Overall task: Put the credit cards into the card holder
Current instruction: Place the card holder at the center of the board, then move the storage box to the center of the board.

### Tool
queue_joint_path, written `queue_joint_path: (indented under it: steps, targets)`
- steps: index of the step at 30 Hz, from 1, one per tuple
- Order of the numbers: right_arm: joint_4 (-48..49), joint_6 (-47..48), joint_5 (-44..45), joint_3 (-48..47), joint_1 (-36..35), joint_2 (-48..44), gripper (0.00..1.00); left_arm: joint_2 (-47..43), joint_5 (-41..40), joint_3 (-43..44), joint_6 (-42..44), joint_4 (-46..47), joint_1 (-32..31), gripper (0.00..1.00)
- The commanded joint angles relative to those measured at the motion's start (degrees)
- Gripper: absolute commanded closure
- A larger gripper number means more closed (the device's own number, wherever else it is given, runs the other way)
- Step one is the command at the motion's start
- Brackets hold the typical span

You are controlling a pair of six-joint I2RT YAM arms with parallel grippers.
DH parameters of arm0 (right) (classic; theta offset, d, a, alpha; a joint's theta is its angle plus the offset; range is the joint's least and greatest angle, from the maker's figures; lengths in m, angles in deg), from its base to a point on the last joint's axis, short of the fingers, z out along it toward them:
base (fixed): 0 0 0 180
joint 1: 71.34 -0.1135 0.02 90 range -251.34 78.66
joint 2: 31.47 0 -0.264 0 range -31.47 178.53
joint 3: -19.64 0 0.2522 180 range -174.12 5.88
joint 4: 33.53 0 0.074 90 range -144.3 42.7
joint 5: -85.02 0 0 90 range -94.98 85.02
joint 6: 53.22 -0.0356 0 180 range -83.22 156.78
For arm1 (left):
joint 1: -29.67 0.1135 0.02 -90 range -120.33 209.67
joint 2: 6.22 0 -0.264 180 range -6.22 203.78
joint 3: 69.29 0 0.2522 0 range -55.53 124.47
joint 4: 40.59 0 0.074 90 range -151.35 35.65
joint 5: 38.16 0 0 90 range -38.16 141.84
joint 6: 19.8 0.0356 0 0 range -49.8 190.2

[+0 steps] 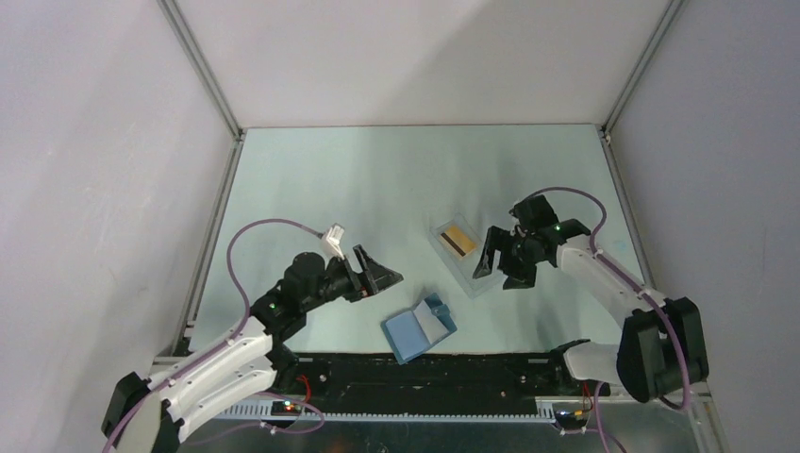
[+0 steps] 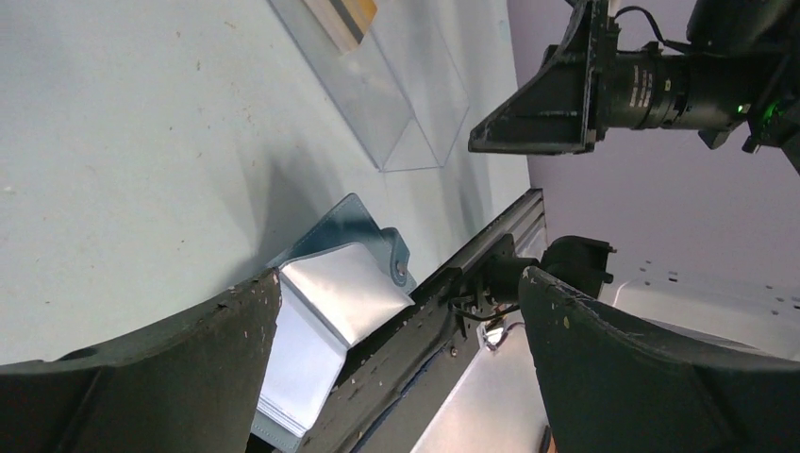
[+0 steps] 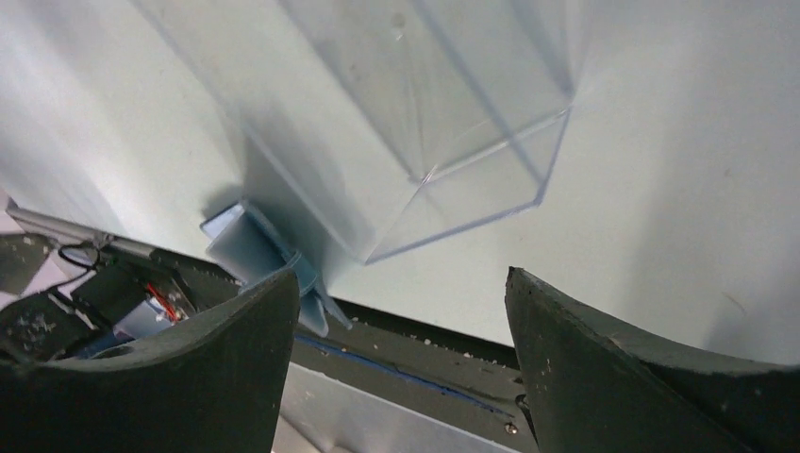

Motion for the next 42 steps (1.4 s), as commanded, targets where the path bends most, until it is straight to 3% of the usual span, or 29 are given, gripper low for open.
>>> queue_joint_path:
  steps: [1,7,15,25,32,33,36,38,42]
  targets:
    - [2.11,0.71,0.06,-1.31,2.59,5.28,0.17,1.64,0.80,1.17,-0.01,2.35,0.30,0.01]
    - [1.88,3.07,6.74,-2.92,2.37,12.44,0.32,2.61,1.17,1.71,0.54,2.33,0.32,0.01]
    - [1.98,4.02,8.49,-9.31,2.44,16.71,0.80,2.55,1.85,1.30,0.81,2.30,0.32,0.01]
    - [2.50,7.75,10.51,-23.12,2.20,27.04,0.91,1.68,2.16,-0.02,2.41,1.34,0.35,0.01]
    - [-1.94,14.28,16.37,-34.00,-0.80,33.11,0.88,2.53,0.38,1.69,5.38,-5.43,0.37,0.01]
    - [-2.20,14.32,16.43,-34.52,-0.87,33.53,0.82,2.73,-0.15,2.30,6.01,-7.31,0.33,0.01]
    - [-2.64,14.20,17.24,-35.98,-1.13,32.61,0.45,2.92,-1.01,2.88,6.78,-8.95,0.38,0.00]
    - [-3.19,14.15,18.05,-36.64,-1.35,31.19,0.31,2.73,-1.59,2.86,6.36,-9.41,0.30,0.00]
    - [-5.66,13.71,17.89,-37.68,-1.87,26.49,0.23,1.44,-2.78,1.99,4.46,-10.42,0.29,0.00]
